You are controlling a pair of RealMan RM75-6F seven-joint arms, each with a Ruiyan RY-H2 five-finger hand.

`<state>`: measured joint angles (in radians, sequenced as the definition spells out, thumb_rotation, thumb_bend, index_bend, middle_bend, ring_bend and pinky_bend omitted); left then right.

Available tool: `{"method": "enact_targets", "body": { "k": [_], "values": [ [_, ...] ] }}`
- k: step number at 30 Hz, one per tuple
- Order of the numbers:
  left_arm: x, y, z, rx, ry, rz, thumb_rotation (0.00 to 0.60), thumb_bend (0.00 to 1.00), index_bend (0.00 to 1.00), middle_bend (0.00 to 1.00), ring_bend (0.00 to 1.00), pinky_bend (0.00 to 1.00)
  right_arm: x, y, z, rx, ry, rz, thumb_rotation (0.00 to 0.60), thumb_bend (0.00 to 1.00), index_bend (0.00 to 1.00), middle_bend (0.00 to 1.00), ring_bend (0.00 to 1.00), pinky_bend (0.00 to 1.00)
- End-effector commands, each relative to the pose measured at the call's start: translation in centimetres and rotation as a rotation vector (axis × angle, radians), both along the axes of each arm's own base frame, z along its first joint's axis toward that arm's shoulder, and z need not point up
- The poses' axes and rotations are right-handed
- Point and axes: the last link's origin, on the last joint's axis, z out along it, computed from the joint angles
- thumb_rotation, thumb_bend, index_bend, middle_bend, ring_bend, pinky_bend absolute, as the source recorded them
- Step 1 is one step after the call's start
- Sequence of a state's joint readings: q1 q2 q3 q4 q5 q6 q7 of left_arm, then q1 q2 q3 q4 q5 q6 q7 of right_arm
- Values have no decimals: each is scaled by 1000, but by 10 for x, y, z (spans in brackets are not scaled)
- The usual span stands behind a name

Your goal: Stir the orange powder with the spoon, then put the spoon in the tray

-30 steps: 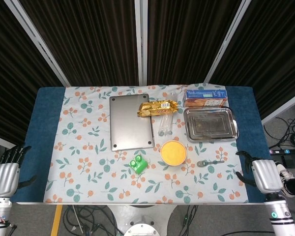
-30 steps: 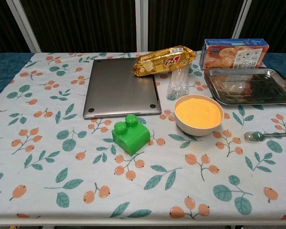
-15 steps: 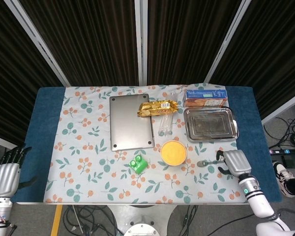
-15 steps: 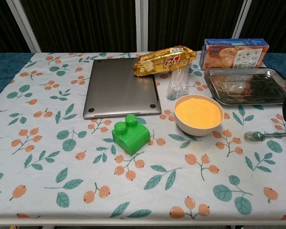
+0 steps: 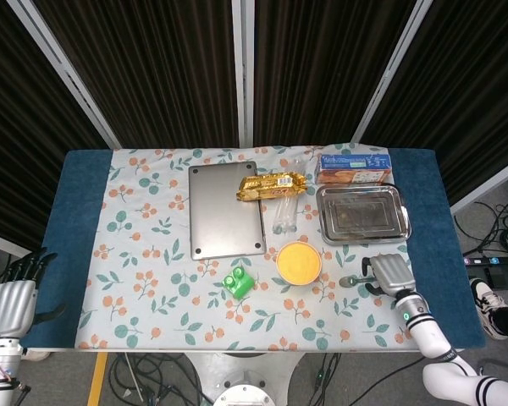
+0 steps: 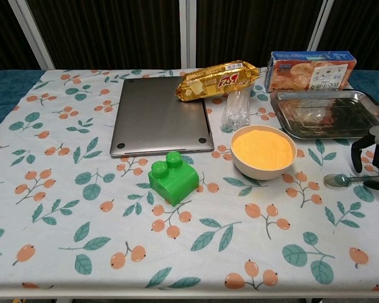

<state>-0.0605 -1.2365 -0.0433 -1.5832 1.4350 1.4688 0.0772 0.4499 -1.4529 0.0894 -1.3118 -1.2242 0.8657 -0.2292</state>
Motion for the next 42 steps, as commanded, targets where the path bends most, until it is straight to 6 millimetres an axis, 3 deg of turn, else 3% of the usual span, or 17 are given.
{"method": "enact_targets", "body": {
  "k": [1, 16, 22, 27, 31, 36, 42],
  "values": [
    [0, 0, 0, -1, 0, 2, 600, 12, 208, 183, 124, 147, -1, 0, -2, 9, 4, -3, 600, 227, 529, 976, 966, 1000],
    [-2, 0, -1, -4, -4, 7, 600, 12, 208, 183, 124, 147, 1, -4, -7, 30, 19, -6, 600, 347, 586, 976, 966, 1000],
    [-3, -1, 1, 6, -3, 5, 600, 11, 208, 183, 124, 147, 15, -3, 15, -1, 19, 48, 600, 366, 586, 976, 966, 1000],
    [-3, -2, 2, 12, -4, 3, 600, 12, 208, 183, 124, 147, 44, -7, 39, -17, -5, 116, 600, 365, 586, 976, 966, 1000],
    [-3, -2, 3, 16, -4, -1, 600, 12, 208, 183, 124, 147, 75, -23, 41, -6, -23, 181, 600, 365, 587, 976, 966, 1000],
    [-4, -3, 4, 22, -6, -1, 600, 12, 208, 183, 124, 147, 116, -47, 20, 33, -28, 249, 600, 365, 586, 976, 966, 1000],
    [-7, -5, 5, 25, -9, 12, 600, 12, 208, 183, 124, 147, 142, -67, -17, 91, 14, 272, 600, 365, 587, 976, 965, 1000]
  ]
}}
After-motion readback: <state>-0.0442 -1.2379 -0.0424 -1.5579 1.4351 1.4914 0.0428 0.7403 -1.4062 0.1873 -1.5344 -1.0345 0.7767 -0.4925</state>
